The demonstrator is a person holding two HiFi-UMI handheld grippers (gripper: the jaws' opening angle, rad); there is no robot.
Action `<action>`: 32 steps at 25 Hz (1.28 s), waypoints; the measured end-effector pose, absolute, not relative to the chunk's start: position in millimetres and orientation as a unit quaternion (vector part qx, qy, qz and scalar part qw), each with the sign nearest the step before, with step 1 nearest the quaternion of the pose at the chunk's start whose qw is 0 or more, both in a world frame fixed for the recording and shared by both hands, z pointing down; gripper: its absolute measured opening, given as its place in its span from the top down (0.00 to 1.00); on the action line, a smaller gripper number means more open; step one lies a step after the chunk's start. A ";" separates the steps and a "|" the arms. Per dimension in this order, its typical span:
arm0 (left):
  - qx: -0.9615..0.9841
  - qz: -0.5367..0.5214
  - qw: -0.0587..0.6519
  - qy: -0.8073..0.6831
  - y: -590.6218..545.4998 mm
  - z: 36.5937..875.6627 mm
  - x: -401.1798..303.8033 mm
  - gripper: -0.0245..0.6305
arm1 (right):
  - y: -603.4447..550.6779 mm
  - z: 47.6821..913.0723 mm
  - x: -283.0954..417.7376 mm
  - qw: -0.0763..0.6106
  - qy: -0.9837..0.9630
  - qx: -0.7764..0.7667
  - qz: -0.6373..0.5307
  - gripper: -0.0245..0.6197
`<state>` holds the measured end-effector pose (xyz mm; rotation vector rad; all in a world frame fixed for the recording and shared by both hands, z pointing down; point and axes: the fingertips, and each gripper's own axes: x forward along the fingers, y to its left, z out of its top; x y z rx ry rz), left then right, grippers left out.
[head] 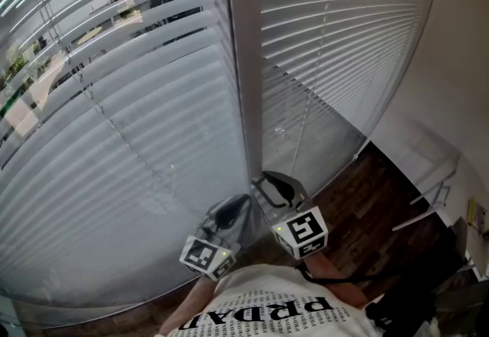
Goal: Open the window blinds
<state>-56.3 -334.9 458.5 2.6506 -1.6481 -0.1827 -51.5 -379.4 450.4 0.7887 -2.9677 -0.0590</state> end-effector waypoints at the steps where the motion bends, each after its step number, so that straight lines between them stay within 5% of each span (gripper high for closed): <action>1: 0.847 -0.059 0.009 -0.529 -334.9 458.1 -56.5 0.97 | -379.6 450.7 -51.3 0.034 -0.966 0.257 -0.019 0.75; 7: 0.847 -0.059 0.011 -0.529 -335.3 458.5 -56.2 0.97 | -378.0 449.3 -52.5 0.044 -0.967 0.247 -0.037 0.75; 22: 0.851 -0.058 0.006 -0.522 -333.8 458.5 -54.1 0.97 | -365.1 452.3 -58.0 0.211 -0.864 0.228 -0.397 0.75; 32: 0.851 -0.059 0.009 -0.522 -332.9 456.8 -53.9 0.97 | -364.8 451.3 -57.7 0.193 -0.879 0.233 -0.369 0.75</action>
